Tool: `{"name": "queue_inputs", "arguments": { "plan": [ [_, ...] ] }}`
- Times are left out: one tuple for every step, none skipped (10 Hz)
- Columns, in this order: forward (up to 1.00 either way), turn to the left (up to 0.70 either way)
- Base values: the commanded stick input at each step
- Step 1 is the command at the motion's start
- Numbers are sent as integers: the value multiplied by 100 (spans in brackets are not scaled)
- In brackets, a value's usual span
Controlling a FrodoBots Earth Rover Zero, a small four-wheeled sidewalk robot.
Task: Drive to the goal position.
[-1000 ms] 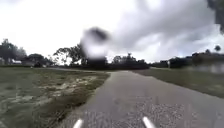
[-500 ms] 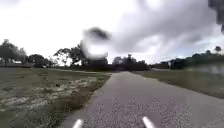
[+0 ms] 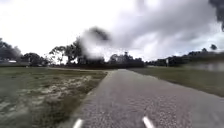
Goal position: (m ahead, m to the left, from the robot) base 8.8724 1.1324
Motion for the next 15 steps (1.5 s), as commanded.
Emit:
{"name": "queue_inputs", "arguments": {
  "plan": [
    [70,0],
    [70,0],
    [70,0],
    [70,0],
    [70,0],
    [70,0],
    [70,0],
    [70,0],
    [70,0],
    [70,0],
    [70,0],
    [70,0],
    [70,0],
    [70,0],
    [70,0]
  ]
}}
